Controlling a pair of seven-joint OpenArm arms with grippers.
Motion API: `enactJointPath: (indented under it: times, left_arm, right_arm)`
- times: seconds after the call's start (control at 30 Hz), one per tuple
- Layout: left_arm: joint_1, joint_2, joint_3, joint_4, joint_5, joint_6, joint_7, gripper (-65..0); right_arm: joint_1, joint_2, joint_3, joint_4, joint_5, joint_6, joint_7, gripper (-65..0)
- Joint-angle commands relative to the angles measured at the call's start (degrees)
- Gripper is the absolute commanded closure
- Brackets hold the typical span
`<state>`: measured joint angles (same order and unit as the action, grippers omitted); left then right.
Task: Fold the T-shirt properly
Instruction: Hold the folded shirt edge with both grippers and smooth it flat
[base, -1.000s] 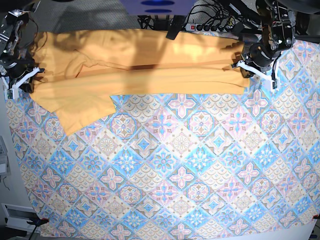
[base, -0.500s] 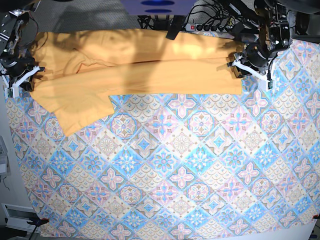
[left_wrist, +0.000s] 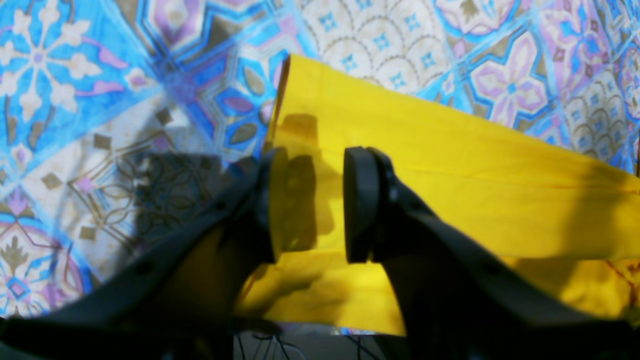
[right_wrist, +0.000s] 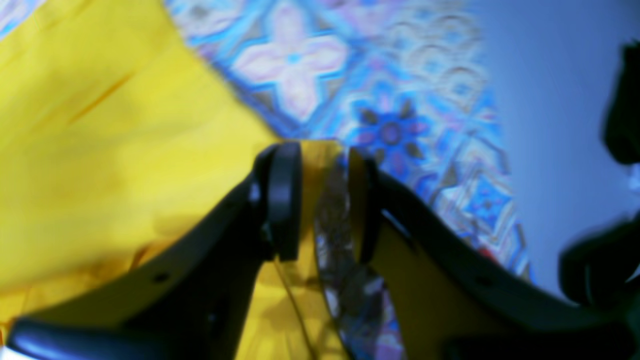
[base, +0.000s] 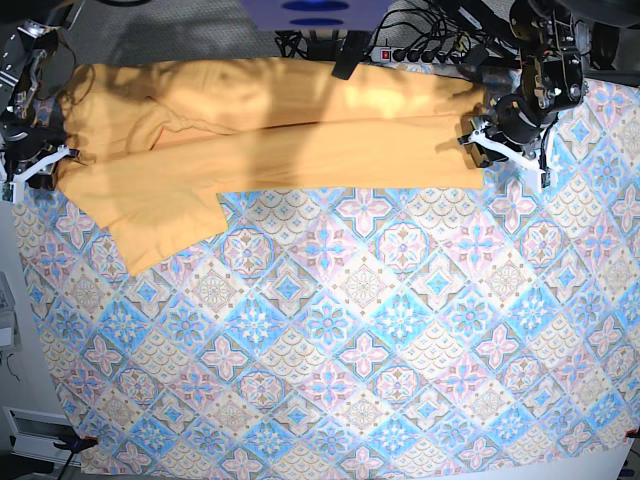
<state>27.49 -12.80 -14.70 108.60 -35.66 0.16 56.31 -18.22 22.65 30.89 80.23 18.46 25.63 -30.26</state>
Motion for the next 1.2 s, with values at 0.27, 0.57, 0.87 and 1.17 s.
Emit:
enactJointPath:
  times: [0.27,0.57,0.87,1.17]
  left_arm:
    - [-0.19,-0.43,-0.20,0.63,0.10,-0.21,-0.97,-19.1]
    - [-0.19,-0.43,-0.20,0.63,-0.08,-0.21,-0.97,-19.1]
    - [-0.19,-0.43,-0.38,0.63,-0.16,-0.21,-0.97,-19.1]
    - [-0.19,-0.43,-0.38,0.63,-0.16,-0.21,-1.06,-19.1]
  right_arm:
    - [4.72,0.42,1.68,1.40,0.93,-2.55,1.47,-22.3]
    - [14.83,0.86,-16.87,-1.85,0.66,-2.55,1.47,-22.9]
    - [26.44,1.65,-21.80,-21.46,0.66,-2.46,2.00,-22.9]
    - [30.22,1.39,-22.06,-30.42,0.57,-2.46,2.09,-23.0]
